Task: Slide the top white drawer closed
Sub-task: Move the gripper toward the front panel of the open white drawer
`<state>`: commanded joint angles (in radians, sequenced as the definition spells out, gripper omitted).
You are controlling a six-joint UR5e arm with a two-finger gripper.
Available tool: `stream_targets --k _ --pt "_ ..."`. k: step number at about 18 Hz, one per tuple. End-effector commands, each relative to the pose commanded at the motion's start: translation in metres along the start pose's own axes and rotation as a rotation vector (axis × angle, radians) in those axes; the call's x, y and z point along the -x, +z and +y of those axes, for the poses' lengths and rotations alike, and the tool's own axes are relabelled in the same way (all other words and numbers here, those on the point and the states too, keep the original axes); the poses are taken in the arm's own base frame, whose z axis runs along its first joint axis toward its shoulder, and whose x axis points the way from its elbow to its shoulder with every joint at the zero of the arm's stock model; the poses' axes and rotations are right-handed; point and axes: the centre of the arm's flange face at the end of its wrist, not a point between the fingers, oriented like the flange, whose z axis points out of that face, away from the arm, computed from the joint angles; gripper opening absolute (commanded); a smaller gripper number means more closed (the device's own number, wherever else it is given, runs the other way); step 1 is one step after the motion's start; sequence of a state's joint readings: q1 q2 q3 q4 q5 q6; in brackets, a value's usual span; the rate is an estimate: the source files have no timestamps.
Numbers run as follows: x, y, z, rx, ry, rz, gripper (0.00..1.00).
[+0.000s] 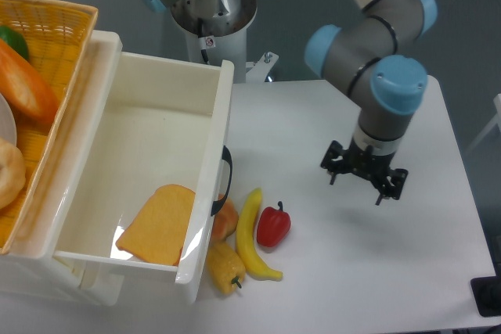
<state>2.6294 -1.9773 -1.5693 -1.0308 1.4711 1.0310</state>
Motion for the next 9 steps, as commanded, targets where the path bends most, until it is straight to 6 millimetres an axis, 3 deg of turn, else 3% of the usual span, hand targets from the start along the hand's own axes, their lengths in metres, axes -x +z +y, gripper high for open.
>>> stream_targets --k 3,6,9 --pt "-0.026 0.001 -0.009 0.013 -0.087 0.024 0.57" --pt "-0.046 0.006 -0.013 0.033 -0.122 0.064 0.31" --pt "-0.061 -0.005 -0.023 0.005 -0.169 0.094 0.06"
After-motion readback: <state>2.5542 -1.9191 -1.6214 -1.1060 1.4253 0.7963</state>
